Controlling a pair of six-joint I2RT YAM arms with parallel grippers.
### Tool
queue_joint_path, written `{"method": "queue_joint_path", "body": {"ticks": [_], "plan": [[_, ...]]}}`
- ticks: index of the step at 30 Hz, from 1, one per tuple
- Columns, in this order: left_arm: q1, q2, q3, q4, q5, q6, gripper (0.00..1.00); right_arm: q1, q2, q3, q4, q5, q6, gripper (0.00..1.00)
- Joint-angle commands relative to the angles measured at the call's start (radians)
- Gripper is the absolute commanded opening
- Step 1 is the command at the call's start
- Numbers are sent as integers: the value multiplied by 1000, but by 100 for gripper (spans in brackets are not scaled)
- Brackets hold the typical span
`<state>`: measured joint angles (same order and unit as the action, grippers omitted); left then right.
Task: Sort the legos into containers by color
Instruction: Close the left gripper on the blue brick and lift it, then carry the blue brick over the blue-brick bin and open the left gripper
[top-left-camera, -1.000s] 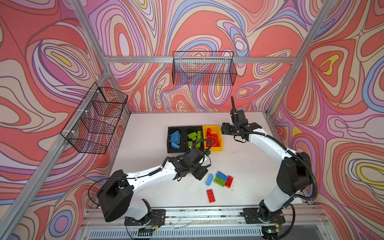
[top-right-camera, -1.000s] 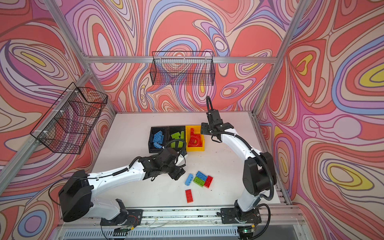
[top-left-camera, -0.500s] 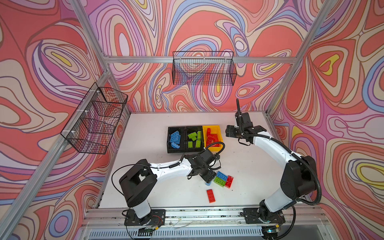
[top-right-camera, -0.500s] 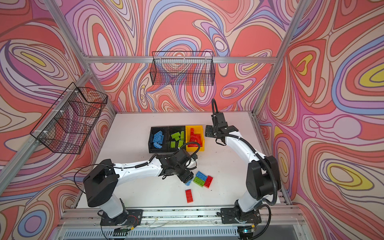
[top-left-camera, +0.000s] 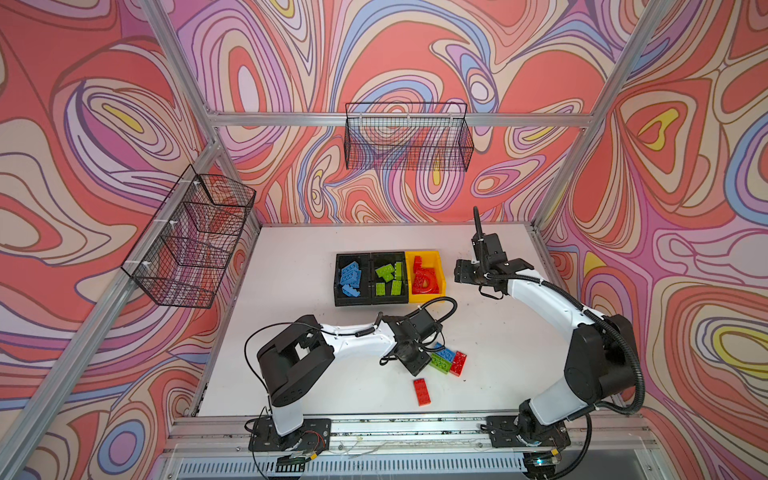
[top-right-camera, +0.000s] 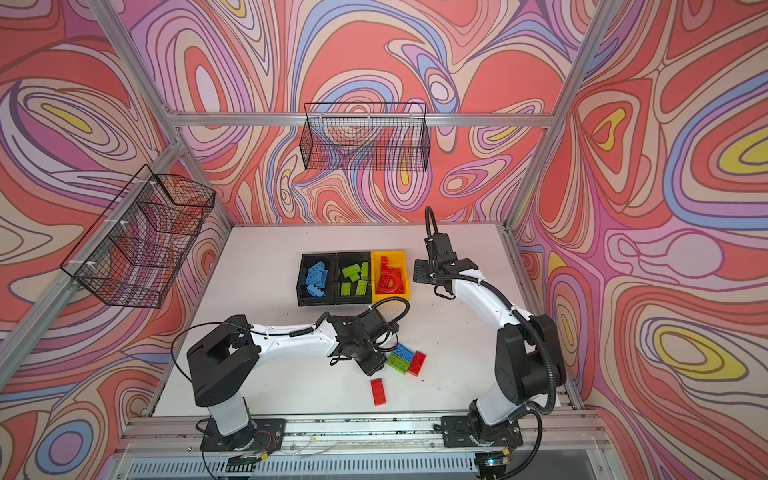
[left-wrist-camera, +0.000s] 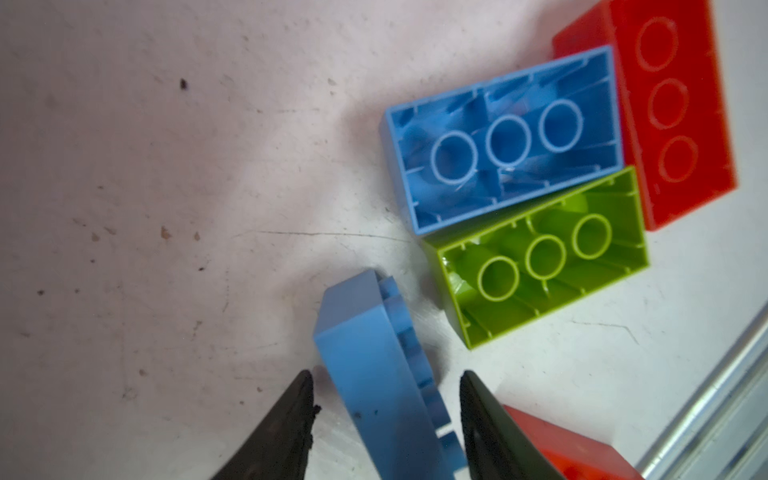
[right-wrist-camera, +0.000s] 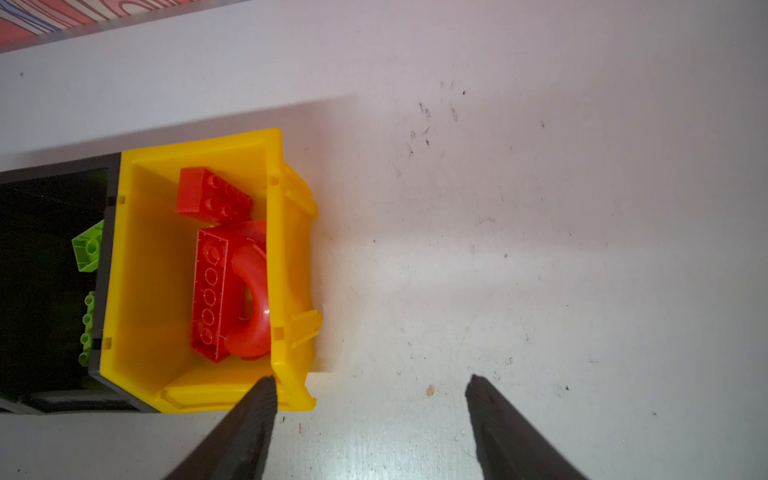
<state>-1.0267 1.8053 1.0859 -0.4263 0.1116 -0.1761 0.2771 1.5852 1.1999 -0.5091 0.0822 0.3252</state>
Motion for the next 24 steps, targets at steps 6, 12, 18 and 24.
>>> {"method": "queue_joint_path", "body": {"ticks": [6,12,18,24], "plan": [[4,-4,6,-20,-91,-24,32,-6,-44,-30,4,6,8,77],[56,-100,-49,46,-109,-50,20,-6,-45,-51,1,-19,0,76],[200,-253,-100,79,-103,-73,19,-6,-51,-57,6,-62,-2,75],[435,-377,-108,97,-118,-50,22,-5,-60,-78,32,-122,-13,75]]}}
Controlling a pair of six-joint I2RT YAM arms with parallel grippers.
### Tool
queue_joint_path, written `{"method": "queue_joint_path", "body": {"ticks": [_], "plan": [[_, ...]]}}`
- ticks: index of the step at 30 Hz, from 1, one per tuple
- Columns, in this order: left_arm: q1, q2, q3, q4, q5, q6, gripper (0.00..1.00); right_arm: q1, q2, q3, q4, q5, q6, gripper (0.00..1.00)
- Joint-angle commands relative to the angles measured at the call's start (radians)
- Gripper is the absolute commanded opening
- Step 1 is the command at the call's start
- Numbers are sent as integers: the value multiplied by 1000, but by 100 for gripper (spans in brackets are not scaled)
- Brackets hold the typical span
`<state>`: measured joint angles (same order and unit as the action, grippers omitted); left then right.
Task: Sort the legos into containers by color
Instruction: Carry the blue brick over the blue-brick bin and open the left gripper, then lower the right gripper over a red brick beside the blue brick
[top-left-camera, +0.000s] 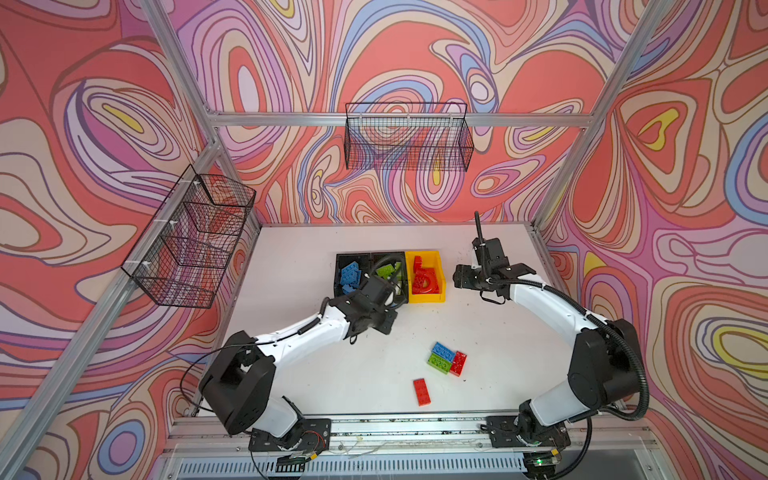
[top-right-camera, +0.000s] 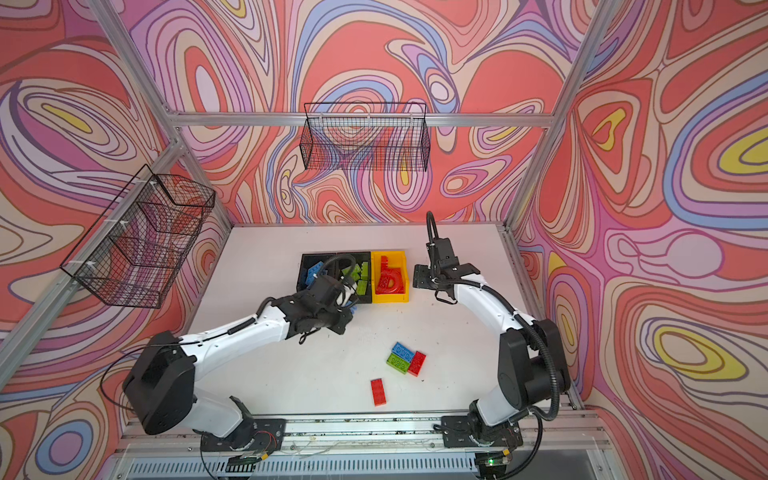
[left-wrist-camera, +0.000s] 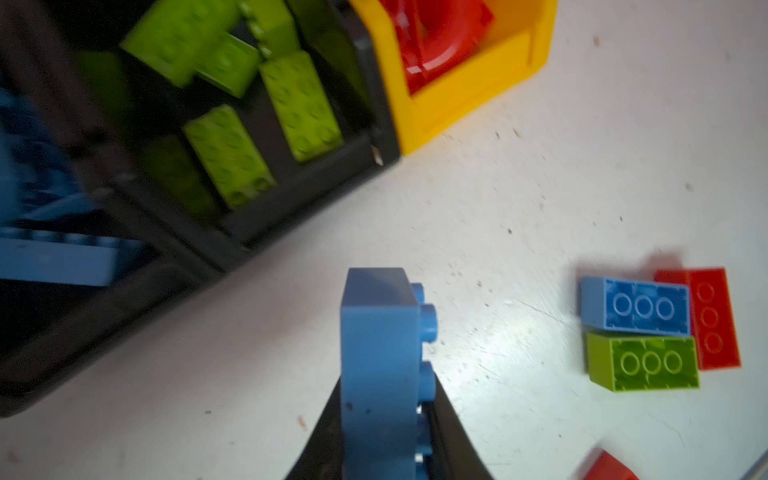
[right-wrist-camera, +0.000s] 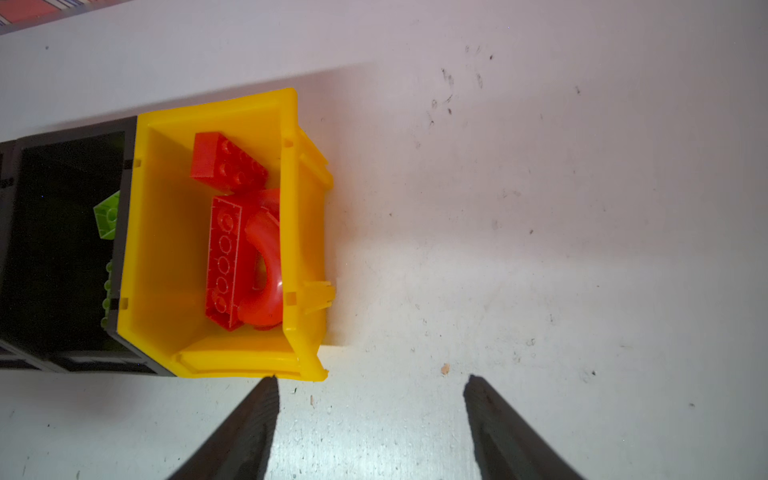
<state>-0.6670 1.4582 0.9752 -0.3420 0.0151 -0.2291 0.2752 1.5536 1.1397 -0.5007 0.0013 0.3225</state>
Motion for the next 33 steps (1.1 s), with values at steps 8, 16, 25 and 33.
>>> {"method": "queue_joint_path", "body": {"ticks": [8,16,25,33], "plan": [[292,131,161,24,-59,15,22,9,-35,-38,45,-82,15,75],[366,302,284,35,-65,2,45,124,-29,-20,-125,-31,-70,76],[370,256,295,0,-68,22,71,192,-120,-118,-321,40,3,80],[386,114,261,13,-26,105,70,210,-295,-302,-386,-16,262,76]]}}
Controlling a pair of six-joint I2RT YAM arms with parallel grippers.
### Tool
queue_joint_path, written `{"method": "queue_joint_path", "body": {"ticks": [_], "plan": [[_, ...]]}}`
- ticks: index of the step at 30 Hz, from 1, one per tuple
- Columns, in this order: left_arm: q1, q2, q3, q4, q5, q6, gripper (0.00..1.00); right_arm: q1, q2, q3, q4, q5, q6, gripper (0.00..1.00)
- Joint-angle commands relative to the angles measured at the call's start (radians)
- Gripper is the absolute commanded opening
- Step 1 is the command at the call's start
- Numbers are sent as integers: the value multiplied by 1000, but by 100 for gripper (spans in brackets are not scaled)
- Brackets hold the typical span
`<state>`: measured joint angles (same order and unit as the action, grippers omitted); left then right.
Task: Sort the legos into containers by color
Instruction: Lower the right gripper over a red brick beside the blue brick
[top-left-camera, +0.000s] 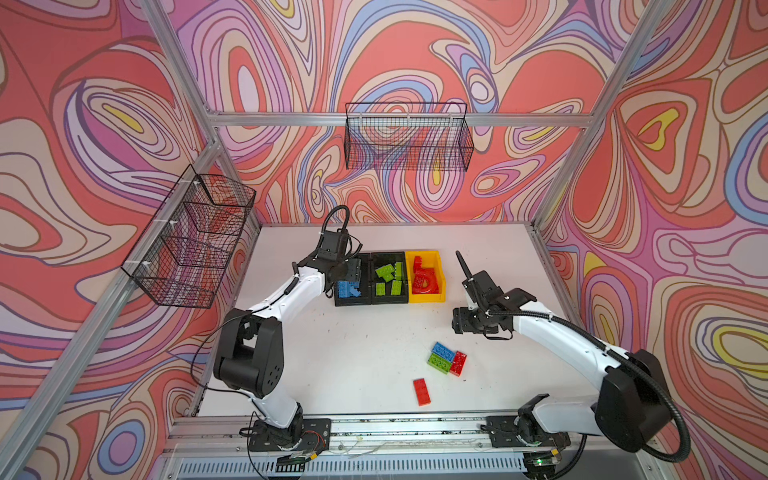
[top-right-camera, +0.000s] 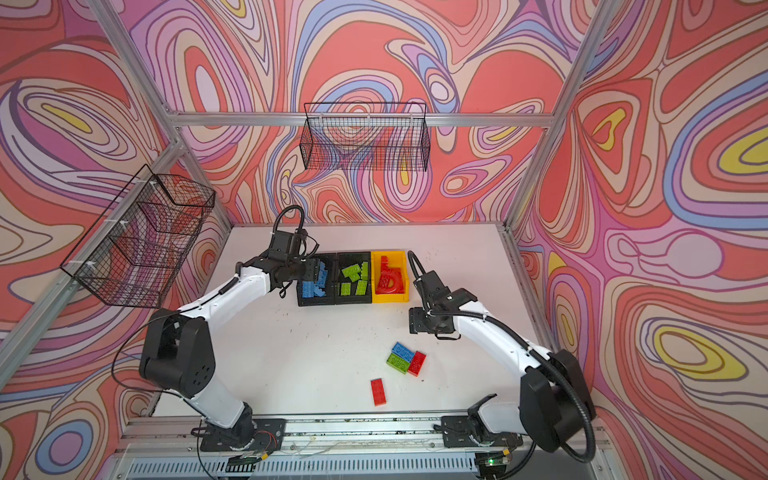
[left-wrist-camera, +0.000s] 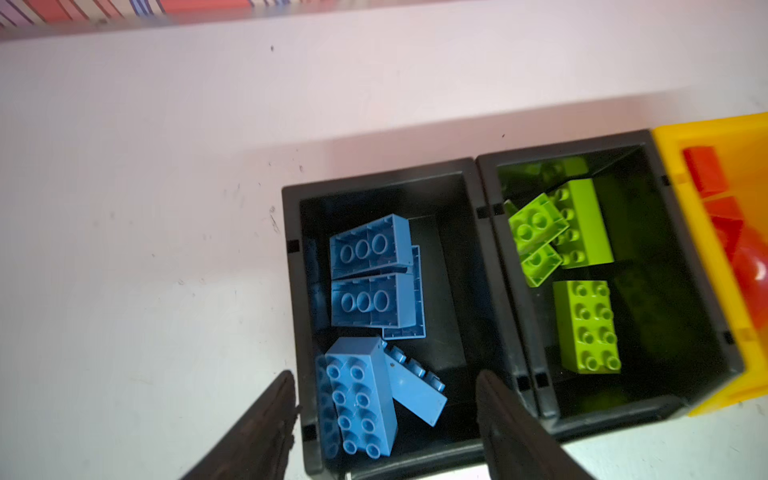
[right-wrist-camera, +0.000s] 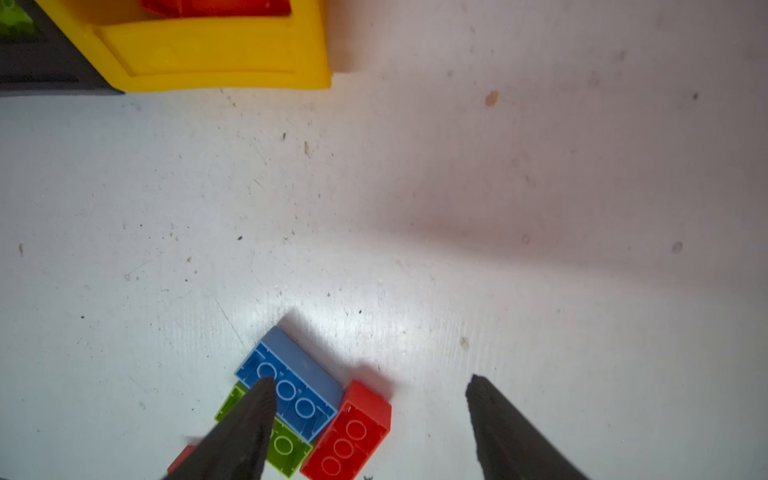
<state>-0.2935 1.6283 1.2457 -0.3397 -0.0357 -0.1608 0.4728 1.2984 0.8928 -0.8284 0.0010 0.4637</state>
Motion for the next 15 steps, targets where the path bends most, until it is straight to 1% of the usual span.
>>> {"method": "queue_joint_path", "body": {"ticks": [1,5,8,10,15], "plan": [[13,-70,-29,40,49,33,70,18,-54,-83,-56,-43,146,76],[13,-90,-63,97,135,1,68,83,-124,-132,-70,-70,274,75],[13,-107,-65,87,139,4,67,107,-160,-164,-75,-88,346,75],[13,-122,-83,105,139,2,67,117,-168,-181,-54,-95,378,74],[13,-129,-88,106,163,-6,66,134,-140,-243,32,-140,412,73]]}}
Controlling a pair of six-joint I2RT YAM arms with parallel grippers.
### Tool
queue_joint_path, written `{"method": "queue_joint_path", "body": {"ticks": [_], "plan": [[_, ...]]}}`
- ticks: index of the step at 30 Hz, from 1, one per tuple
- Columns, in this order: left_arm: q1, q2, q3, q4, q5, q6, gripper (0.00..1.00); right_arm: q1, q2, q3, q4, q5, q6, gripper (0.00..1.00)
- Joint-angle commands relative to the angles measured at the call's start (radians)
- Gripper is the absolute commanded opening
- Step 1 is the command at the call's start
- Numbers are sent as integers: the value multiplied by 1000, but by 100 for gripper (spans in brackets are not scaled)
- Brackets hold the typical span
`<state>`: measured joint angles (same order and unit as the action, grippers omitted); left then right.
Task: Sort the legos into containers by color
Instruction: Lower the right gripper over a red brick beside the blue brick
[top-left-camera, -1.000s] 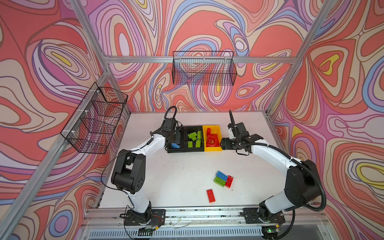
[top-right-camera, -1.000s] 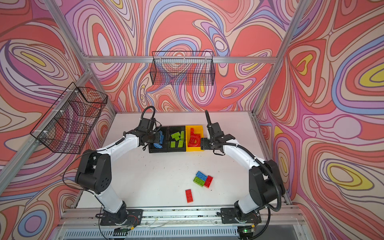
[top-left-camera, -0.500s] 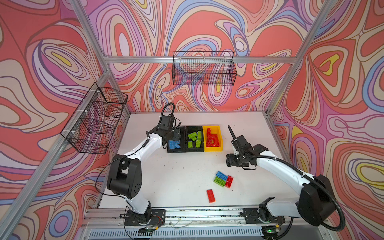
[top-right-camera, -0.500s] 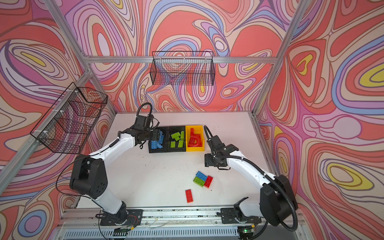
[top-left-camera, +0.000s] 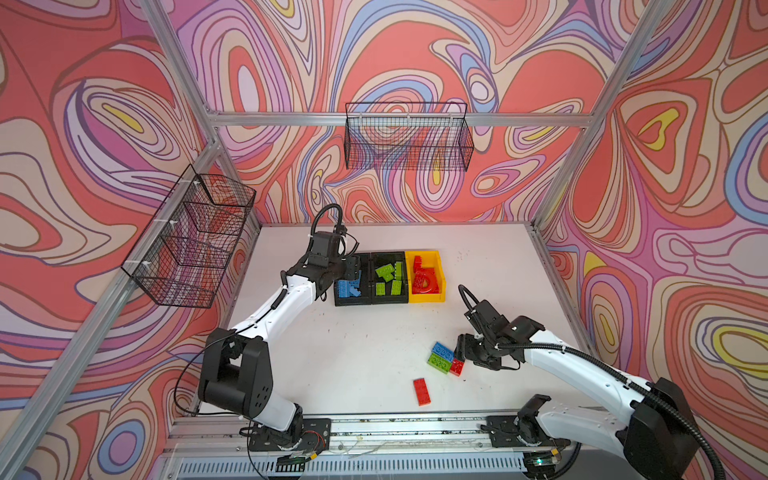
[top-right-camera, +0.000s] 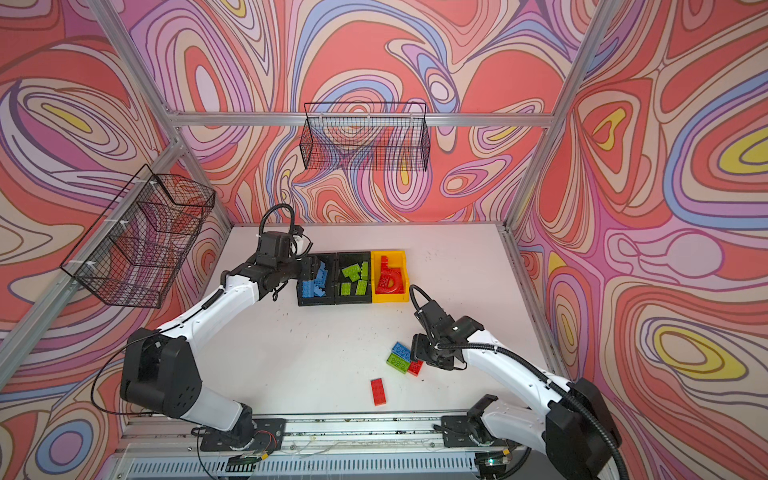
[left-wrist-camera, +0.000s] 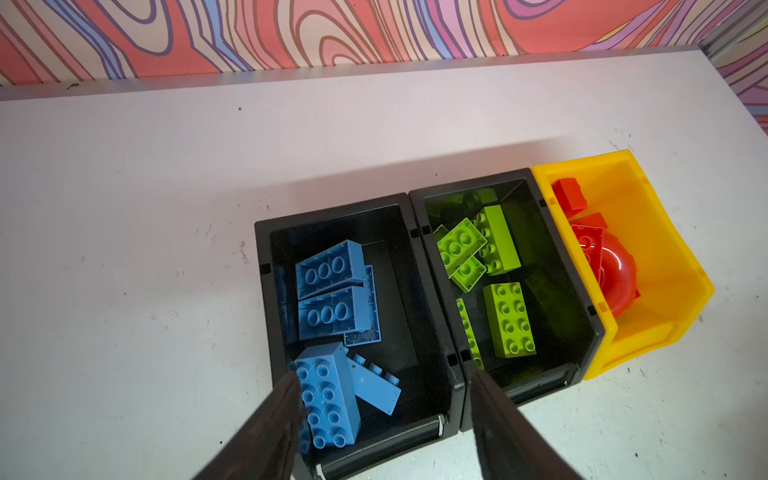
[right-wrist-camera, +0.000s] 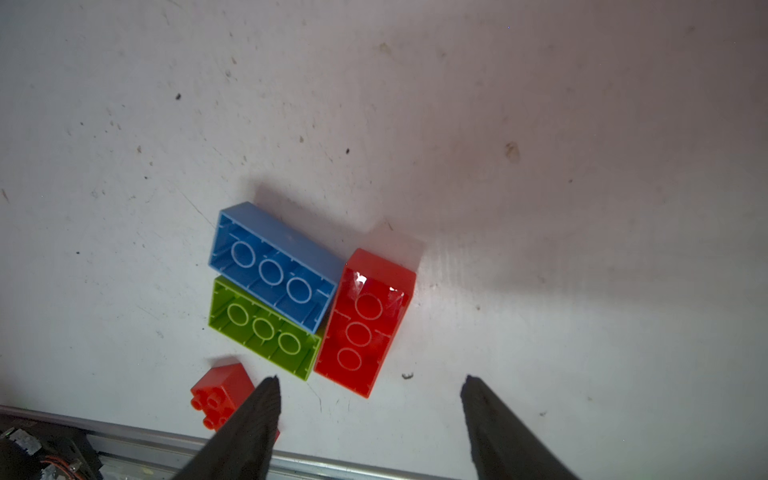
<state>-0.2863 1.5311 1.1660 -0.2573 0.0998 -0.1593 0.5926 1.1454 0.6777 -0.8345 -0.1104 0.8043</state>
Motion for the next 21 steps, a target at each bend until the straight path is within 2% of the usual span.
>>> {"method": "queue_joint_path", "body": {"ticks": [1,11,21], "plan": [[6,-33,-9,24,30,-10,65,17,21,-32,46,-25,75,73],[6,-40,-19,29,30,-8,64,21,78,-55,85,-19,82,68],[7,-35,-19,29,29,-8,63,21,110,-52,123,20,118,54]]}}
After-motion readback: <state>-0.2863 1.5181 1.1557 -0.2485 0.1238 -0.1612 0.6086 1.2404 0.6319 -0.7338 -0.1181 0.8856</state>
